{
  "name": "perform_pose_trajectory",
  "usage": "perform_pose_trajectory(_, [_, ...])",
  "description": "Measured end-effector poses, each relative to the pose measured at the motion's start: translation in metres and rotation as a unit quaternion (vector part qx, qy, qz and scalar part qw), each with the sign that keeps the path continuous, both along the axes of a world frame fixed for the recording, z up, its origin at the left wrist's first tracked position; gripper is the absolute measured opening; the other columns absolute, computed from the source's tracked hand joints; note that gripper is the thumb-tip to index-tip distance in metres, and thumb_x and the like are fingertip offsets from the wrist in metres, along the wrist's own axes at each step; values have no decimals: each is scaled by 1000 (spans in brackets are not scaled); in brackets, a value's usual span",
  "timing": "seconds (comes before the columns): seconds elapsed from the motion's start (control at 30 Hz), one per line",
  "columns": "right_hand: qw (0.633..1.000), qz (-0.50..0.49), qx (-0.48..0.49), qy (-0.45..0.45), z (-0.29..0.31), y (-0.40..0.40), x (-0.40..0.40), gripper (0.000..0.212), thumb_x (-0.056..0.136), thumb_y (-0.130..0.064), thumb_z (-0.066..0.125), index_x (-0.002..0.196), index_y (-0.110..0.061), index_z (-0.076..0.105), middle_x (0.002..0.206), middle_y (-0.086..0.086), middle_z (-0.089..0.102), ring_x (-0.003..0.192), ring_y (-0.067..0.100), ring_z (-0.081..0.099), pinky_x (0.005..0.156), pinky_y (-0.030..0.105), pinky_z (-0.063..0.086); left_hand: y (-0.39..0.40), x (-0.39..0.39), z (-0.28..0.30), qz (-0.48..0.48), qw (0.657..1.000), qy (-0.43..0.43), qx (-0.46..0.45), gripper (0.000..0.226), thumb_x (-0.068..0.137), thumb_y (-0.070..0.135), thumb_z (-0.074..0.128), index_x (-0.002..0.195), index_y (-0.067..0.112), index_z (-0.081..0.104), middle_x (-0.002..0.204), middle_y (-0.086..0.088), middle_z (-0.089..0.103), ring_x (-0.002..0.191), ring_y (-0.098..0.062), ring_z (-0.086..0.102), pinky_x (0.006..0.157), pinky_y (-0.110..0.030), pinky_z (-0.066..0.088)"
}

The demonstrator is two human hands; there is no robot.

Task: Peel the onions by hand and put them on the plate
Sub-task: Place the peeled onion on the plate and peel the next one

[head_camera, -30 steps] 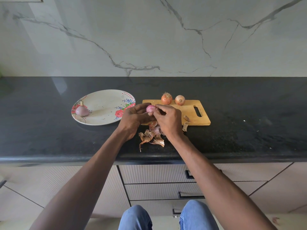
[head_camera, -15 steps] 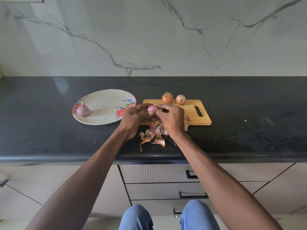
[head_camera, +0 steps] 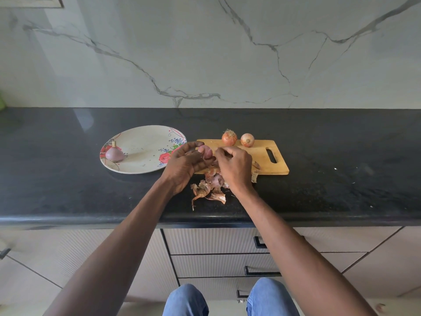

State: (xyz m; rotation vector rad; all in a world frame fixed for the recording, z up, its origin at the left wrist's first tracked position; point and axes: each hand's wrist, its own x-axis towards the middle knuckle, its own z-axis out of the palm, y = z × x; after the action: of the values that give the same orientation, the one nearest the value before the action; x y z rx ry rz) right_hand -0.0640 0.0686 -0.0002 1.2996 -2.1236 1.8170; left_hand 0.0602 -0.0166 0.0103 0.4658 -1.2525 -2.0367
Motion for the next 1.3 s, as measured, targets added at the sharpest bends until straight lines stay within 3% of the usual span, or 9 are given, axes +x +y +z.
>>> perform_pose_trajectory(0.07, [999, 11, -4, 31, -1, -1, 2, 28, 92, -25, 68, 72, -6, 73, 69, 3, 70, 60, 14, 62, 56, 37, 51, -1, 1, 0, 28, 999, -4, -14, 10, 98, 1, 57, 107, 2, 60, 97, -13, 71, 88, -25, 73, 82, -38, 63])
perform_pose_trajectory(0.17, [998, 63, -1, 23, 1, 1, 4, 25, 92, -36, 69, 95, -13, 79, 86, -3, 77, 75, 8, 70, 66, 32, 57, -1, 1, -2, 50, 997, -22, -49, 10, 97, 10, 60, 105, 5, 63, 97, -11, 72, 89, -25, 72, 80, -38, 62])
perform_pose_trajectory(0.27, [996, 82, 22, 26, 0, 0, 5, 29, 92, -37, 68, 110, -15, 76, 97, -2, 77, 81, 10, 72, 69, 29, 60, -1, 0, -3, 47, 996, -34, -63, 31, 84, 17, 72, 110, 2, 61, 100, -14, 73, 90, -27, 71, 81, -38, 62])
perform_pose_trajectory(0.33, [996, 80, 10, 44, -1, 0, 5, 23, 92, -30, 69, 105, -13, 77, 90, -1, 77, 72, 10, 71, 61, 29, 59, 0, 0, -2, 43, 996, -38, -68, 38, 81, 18, 74, 111, 0, 58, 97, -14, 73, 90, -27, 72, 81, -37, 62])
perform_pose_trajectory(0.47, [994, 45, 6, 97, -2, 1, 8, 17, 92, -23, 69, 91, -9, 79, 71, 3, 74, 52, 13, 61, 46, 33, 50, 3, 0, -3, 59, 991, -55, -111, 24, 92, 8, 69, 110, -1, 57, 90, -12, 75, 83, -25, 74, 72, -32, 61])
perform_pose_trajectory(0.6, [984, -1, 28, 173, -2, 0, 13, 25, 90, -20, 67, 72, -4, 71, 62, 5, 65, 49, 17, 52, 46, 27, 41, 5, -1, -6, 56, 981, -82, -168, 16, 96, 9, 66, 110, 0, 63, 97, -16, 75, 86, -26, 73, 71, -32, 59])
perform_pose_trajectory(0.8, [966, -32, 52, 251, -2, 2, 16, 24, 87, -17, 67, 69, -2, 65, 65, 14, 64, 51, 31, 58, 44, 34, 47, 8, -2, -7, 65, 975, -92, -189, 2, 97, 7, 65, 98, 6, 65, 89, -10, 77, 82, -20, 73, 69, -29, 58])
perform_pose_trajectory(1.1, [964, -37, 64, 256, -3, 3, 17, 19, 87, -14, 71, 76, 1, 69, 70, 15, 67, 54, 30, 62, 47, 32, 48, 9, -2, -6, 68, 973, -100, -197, 8, 97, 8, 65, 103, 3, 64, 92, -11, 77, 82, -24, 74, 72, -32, 60])
perform_pose_trajectory(1.3, [973, -47, 51, 219, -3, 1, 16, 22, 86, -13, 70, 69, -1, 64, 64, 13, 63, 52, 25, 55, 45, 30, 45, 9, -2, -5, 70, 973, -105, -195, 11, 97, 9, 65, 105, 2, 64, 90, -8, 77, 81, -20, 74, 69, -29, 59])
